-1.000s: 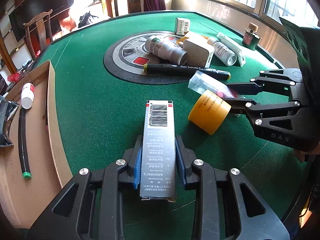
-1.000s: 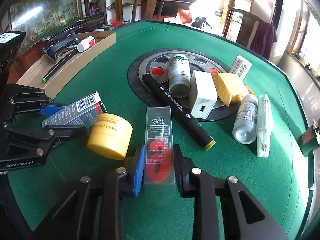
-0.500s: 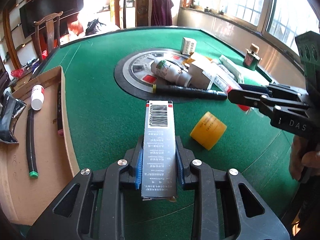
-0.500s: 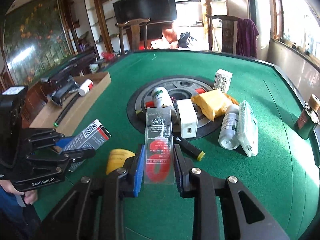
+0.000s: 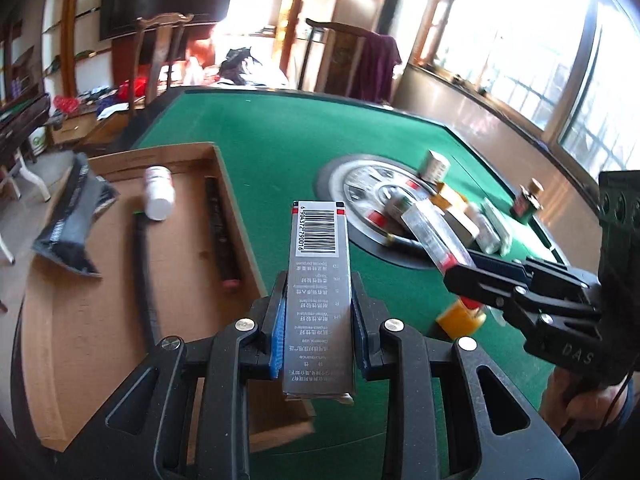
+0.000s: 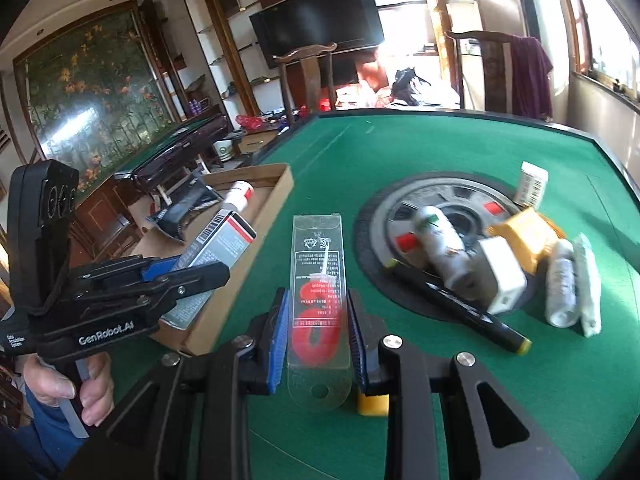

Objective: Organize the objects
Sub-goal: 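Carry both items into the cardboard box and lower them inside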

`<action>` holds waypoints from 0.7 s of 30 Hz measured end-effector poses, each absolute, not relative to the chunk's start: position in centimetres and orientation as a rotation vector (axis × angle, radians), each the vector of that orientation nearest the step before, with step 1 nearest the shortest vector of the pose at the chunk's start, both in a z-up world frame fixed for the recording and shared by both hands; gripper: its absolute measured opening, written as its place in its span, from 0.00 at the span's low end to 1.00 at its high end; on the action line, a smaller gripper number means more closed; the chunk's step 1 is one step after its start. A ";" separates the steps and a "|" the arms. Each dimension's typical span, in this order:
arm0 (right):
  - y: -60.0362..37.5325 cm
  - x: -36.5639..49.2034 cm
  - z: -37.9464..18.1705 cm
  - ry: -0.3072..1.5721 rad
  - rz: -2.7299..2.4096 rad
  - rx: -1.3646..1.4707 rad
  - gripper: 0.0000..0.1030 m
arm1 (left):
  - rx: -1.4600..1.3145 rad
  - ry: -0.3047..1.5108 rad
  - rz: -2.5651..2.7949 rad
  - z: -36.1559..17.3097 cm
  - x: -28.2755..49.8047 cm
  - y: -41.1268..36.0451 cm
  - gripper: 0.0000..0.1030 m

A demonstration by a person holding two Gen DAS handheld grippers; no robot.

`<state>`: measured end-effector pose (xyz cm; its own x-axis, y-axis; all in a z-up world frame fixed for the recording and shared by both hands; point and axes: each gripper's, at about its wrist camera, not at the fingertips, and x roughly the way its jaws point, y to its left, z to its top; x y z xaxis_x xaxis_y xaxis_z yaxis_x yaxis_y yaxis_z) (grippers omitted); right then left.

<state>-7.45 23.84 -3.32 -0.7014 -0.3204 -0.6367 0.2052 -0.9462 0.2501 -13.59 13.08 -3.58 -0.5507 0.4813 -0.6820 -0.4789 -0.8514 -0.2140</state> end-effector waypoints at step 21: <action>8.6 -16.0 -6.6 -0.038 -2.492 1.212 0.26 | -1.307 -0.141 2.511 -7.3 -18.3 3.2 0.26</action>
<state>-16.00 8.60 -6.58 -0.5628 -0.3372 -0.7547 0.3139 -0.9318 0.1822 -18.33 3.16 -7.31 -0.5378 0.3127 -0.7829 -0.2230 -0.9484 -0.2256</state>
